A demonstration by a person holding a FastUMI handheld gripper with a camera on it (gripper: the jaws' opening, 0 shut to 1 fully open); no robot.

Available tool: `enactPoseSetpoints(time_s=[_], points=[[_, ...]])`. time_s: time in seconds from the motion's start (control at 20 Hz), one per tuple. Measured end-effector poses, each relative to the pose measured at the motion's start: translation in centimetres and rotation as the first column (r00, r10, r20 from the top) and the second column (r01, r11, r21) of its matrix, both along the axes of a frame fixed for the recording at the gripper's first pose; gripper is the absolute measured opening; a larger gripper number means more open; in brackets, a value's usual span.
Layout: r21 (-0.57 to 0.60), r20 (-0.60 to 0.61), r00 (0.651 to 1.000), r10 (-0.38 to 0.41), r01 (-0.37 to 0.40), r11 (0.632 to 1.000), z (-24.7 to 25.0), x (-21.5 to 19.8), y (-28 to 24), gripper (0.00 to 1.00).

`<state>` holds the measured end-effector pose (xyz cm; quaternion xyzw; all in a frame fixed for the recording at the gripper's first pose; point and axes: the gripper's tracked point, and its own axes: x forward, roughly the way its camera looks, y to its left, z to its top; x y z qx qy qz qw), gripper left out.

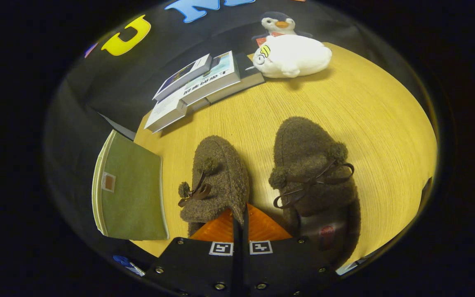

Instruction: Open the storage box then place both shoes into the box .Put the left shoe in first, then the right shoe, with the right side of both shoes facing outward in a uniform manner.

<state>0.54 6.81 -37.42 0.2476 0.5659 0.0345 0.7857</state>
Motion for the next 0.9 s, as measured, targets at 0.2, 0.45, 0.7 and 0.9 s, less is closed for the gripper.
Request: enactPoseSetpoints(time_s=[0.2,0.45,0.7,0.9], points=[[0.043,0.042,0.999,-0.019,0.017,0.999,3.7,1.7,1.3,0.00],[0.072,0.089,0.996,-0.031,0.025,0.997,8.1,3.9,3.1,0.00],[0.107,0.119,0.993,-0.014,0.001,0.994,11.6,5.5,6.5,0.00],[0.137,0.152,0.988,0.009,-0.030,0.990,14.0,6.7,10.1,0.00]])
